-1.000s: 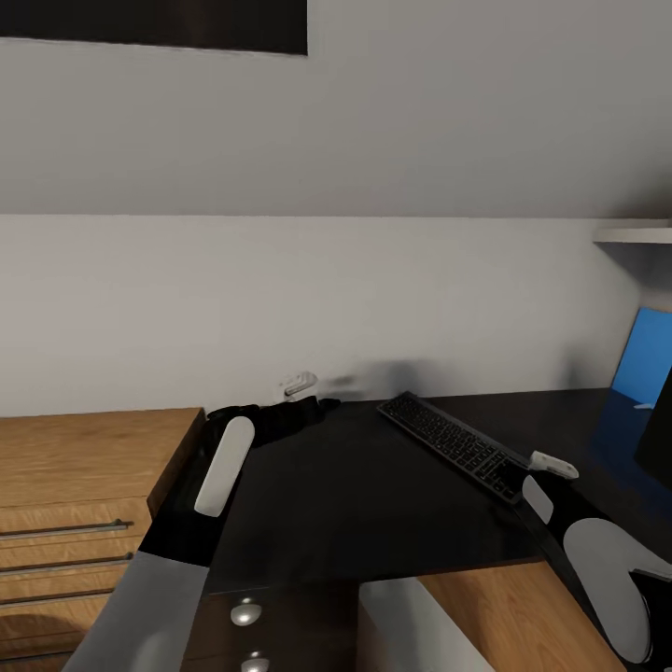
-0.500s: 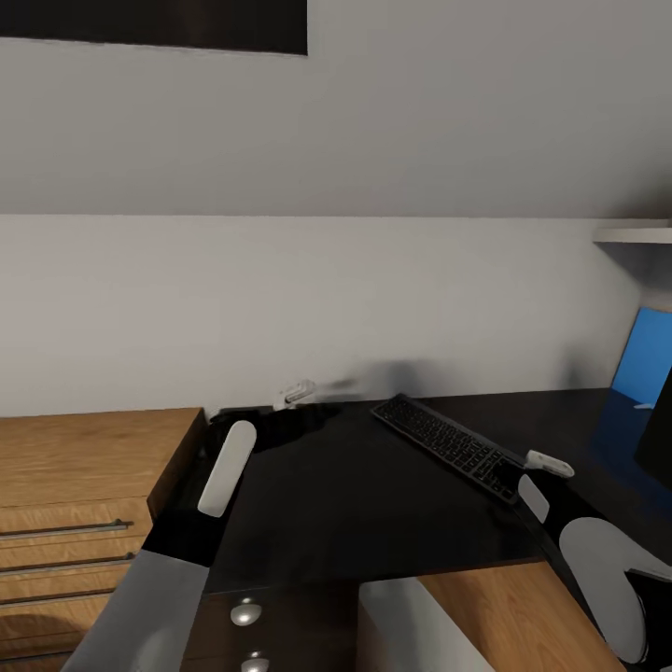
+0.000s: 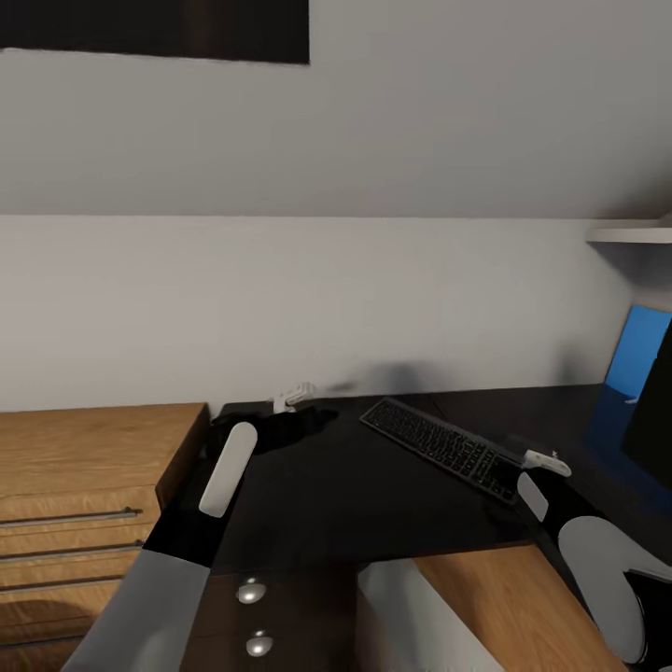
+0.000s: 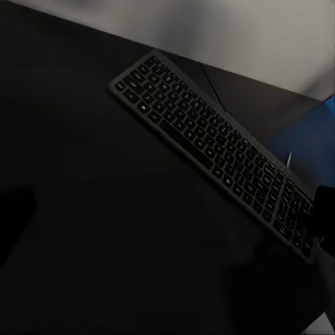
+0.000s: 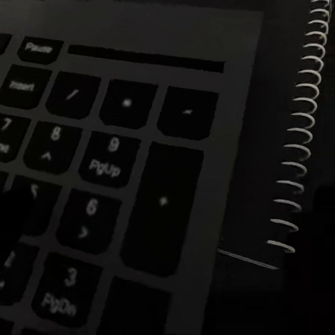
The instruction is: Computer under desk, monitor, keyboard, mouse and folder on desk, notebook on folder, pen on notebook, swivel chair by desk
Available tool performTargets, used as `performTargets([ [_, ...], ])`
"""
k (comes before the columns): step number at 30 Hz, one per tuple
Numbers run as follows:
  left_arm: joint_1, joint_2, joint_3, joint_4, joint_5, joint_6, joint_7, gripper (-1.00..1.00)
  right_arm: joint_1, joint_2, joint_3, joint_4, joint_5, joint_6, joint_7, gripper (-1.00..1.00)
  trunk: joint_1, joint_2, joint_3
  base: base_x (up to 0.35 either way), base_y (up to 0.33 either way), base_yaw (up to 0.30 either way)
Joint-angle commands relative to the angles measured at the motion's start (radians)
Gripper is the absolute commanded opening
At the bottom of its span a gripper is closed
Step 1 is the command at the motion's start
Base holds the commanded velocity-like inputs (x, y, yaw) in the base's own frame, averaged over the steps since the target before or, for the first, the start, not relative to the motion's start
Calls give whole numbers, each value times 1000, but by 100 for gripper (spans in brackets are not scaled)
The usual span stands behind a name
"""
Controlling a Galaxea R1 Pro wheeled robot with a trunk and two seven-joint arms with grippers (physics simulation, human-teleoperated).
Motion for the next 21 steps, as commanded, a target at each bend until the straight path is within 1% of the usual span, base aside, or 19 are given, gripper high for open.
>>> performTargets([
  [1, -1, 0, 0, -1, 10, 3, 10, 100, 0, 0, 3, 27, -9, 5, -7, 100, 0, -1, -1, -256, 27, 0],
  [5, -1, 0, 0, -1, 10, 3, 10, 100, 0, 0, 3, 27, -9, 5, -6, 100, 0, -1, -1, -217, 45, 0],
  [10, -1, 0, 0, -1, 10, 3, 10, 100, 0, 0, 3, 27, -9, 5, -6, 100, 0, -1, -1, -68, 31, 0],
  [21, -1, 0, 0, -1, 10, 3, 10, 100, 0, 1, 2, 27, -9, 4, -6, 100, 0, -1, -1, -176, 161, 0],
])
